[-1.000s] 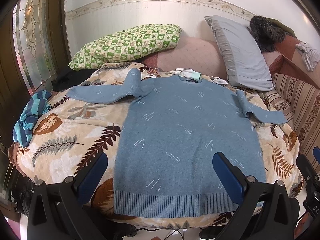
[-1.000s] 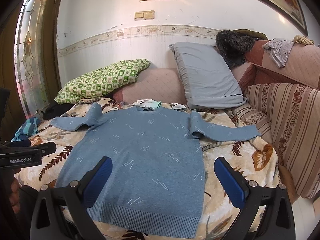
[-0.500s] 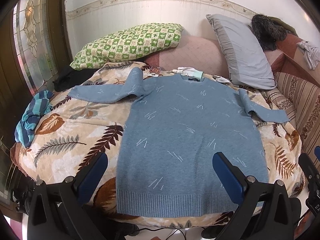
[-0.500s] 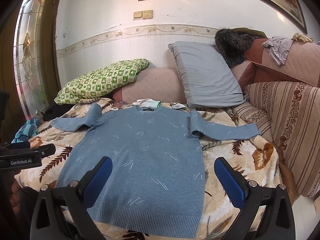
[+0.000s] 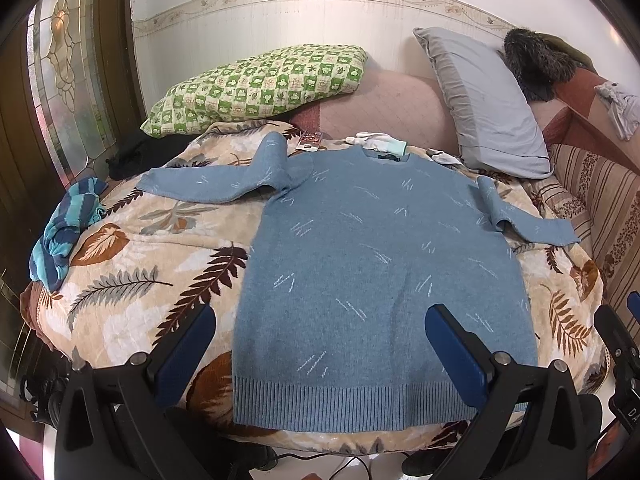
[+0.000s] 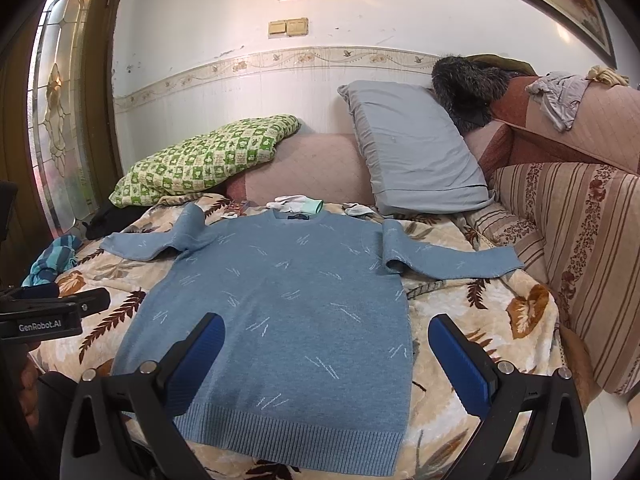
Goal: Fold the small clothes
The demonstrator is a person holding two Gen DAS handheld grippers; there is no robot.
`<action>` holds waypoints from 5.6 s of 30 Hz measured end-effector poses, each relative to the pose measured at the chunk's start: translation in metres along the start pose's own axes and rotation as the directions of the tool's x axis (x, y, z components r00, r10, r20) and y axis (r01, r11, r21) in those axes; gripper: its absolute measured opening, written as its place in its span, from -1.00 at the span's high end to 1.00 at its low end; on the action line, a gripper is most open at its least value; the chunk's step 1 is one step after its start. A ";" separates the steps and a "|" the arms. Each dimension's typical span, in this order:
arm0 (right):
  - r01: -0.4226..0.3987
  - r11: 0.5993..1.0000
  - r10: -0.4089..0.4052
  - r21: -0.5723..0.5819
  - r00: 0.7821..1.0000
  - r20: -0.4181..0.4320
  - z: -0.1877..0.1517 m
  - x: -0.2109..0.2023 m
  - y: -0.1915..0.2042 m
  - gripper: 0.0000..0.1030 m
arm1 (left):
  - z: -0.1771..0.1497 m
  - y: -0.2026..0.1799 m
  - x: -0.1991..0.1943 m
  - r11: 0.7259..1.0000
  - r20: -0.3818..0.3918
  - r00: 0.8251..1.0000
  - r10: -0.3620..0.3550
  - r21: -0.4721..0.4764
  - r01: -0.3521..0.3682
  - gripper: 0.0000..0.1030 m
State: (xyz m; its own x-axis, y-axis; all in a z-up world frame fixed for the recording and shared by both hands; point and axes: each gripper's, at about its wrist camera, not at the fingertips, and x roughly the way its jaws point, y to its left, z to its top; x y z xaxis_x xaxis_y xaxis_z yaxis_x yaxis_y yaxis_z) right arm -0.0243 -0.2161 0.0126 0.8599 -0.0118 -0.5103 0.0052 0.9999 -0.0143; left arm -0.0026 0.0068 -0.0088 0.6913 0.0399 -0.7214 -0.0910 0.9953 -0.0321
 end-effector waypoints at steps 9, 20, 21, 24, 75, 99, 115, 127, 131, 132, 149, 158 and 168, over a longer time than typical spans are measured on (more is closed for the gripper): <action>-0.001 1.000 0.001 0.003 1.000 -0.004 -0.001 0.001 0.001 -1.00 | -0.002 -0.001 -0.001 1.000 -0.003 1.000 0.005 0.002 -0.005 -1.00; -0.002 1.000 0.002 0.007 1.000 -0.010 -0.001 0.004 0.000 -1.00 | -0.002 0.003 0.001 1.000 -0.008 1.000 0.009 -0.013 -0.009 -1.00; -0.001 1.000 0.001 0.007 1.000 -0.012 -0.001 0.004 0.000 -1.00 | -0.002 0.004 0.001 1.000 -0.008 1.000 0.007 -0.014 -0.007 -1.00; -0.004 1.000 0.004 0.009 1.000 -0.016 -0.002 0.005 -0.001 -1.00 | -0.002 0.005 0.000 1.000 -0.007 1.000 0.010 -0.012 -0.011 -1.00; 0.146 0.456 0.129 0.878 0.965 -0.228 -0.011 0.353 -0.431 0.66 | -0.014 0.035 0.180 0.990 -0.250 0.964 -0.087 -0.131 0.056 -1.00; -0.355 0.799 0.381 0.486 0.923 0.049 0.200 0.310 -0.116 0.90 | -0.006 0.133 0.173 0.903 -0.080 0.976 -0.200 -0.403 0.152 -1.00; 0.139 0.984 -0.083 0.110 0.910 -0.407 0.051 0.363 -0.155 0.77 | 0.000 0.123 0.176 0.910 -0.081 0.972 -0.221 -0.375 0.175 -1.00; 0.022 0.976 0.044 0.215 0.954 -0.297 0.093 0.431 -0.148 -0.49 | 0.004 0.103 0.191 0.952 -0.127 0.979 -0.160 -0.283 0.119 -1.00; 0.077 0.970 0.013 0.233 0.932 -0.363 0.090 0.470 -0.157 -0.33 | 0.005 0.104 0.193 0.951 -0.131 0.977 -0.166 -0.284 0.124 -1.00; 0.086 0.968 0.009 0.236 0.928 -0.374 0.089 0.476 -0.161 -0.20 | 0.005 0.105 0.193 0.950 -0.131 0.977 -0.170 -0.286 0.127 -1.00; -0.108 0.796 0.262 0.596 0.949 -0.177 0.109 0.441 -0.207 0.84 | 0.099 0.050 0.265 0.954 -0.096 0.967 -0.237 -0.212 0.212 -1.00; -0.515 0.680 0.612 0.522 0.790 -0.018 0.169 0.429 -0.035 0.84 | 0.099 0.098 0.261 0.938 -0.046 0.986 -0.161 -0.318 0.139 -1.00; -0.400 0.772 0.613 0.495 0.674 -0.412 0.065 0.531 0.112 0.59 | 0.102 0.119 0.255 0.923 -0.017 0.989 -0.147 -0.361 0.131 -1.00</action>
State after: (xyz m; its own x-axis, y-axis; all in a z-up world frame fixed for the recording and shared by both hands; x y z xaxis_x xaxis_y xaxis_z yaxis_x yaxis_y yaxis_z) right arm 0.4662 -0.1095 -0.2036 0.3726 0.6013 -0.7068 -0.0869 0.7809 0.6186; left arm 0.2364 0.1449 -0.1260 0.6848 -0.1082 -0.7206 -0.2520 0.8927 -0.3736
